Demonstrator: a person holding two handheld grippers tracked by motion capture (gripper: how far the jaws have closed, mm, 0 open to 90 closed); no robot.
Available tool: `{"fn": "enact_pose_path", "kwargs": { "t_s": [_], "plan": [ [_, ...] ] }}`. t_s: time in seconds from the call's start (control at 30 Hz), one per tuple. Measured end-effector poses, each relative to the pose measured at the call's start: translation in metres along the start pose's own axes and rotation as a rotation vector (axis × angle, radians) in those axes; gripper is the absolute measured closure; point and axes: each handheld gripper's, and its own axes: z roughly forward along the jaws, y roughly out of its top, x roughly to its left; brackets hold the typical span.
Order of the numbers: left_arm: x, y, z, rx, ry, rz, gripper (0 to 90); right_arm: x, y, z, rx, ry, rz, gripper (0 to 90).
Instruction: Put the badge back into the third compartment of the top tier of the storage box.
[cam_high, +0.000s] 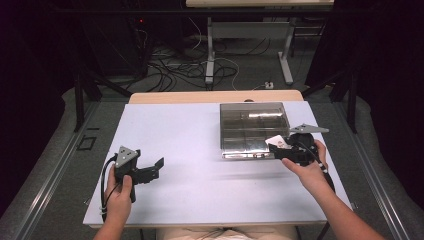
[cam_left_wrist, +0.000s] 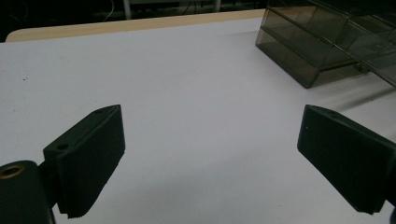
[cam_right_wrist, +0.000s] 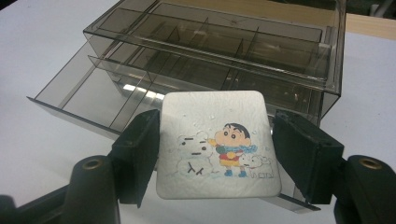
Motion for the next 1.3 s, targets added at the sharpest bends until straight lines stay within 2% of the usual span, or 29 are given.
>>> {"fn": "enact_pose_path", "kwargs": {
  "t_s": [0.17, 0.43, 0.6, 0.67, 0.73, 0.93, 1.3],
  "plan": [
    [0.0, -0.001, 0.0, -0.011, 0.0, -0.001, 6.4, -0.002, 0.002, 0.004, -0.002, -0.02, 0.004, 32.9],
    [0.002, -0.001, 0.0, -0.008, 0.007, 0.001, 6.1, -0.001, 0.007, 0.01, 0.003, -0.044, 0.046, 32.9],
    [0.002, -0.002, 0.0, -0.01, 0.003, -0.004, 6.1, 0.002, 0.008, 0.014, 0.019, -0.108, 0.059, 32.9],
    [0.002, -0.002, 0.0, -0.011, 0.001, -0.005, 6.1, 0.004, 0.009, 0.015, 0.026, -0.118, 0.08, 32.9],
    [0.002, -0.002, 0.0, -0.006, -0.002, -0.002, 6.1, 0.004, 0.009, 0.016, 0.03, -0.136, 0.082, 32.9],
    [0.001, -0.002, 0.001, -0.006, -0.012, -0.007, 6.1, 0.005, 0.008, 0.018, 0.038, -0.148, 0.127, 32.8],
    [0.001, -0.002, 0.002, 0.001, -0.023, -0.002, 6.2, 0.005, 0.007, 0.02, 0.044, -0.166, 0.133, 32.8]
  ]
}}
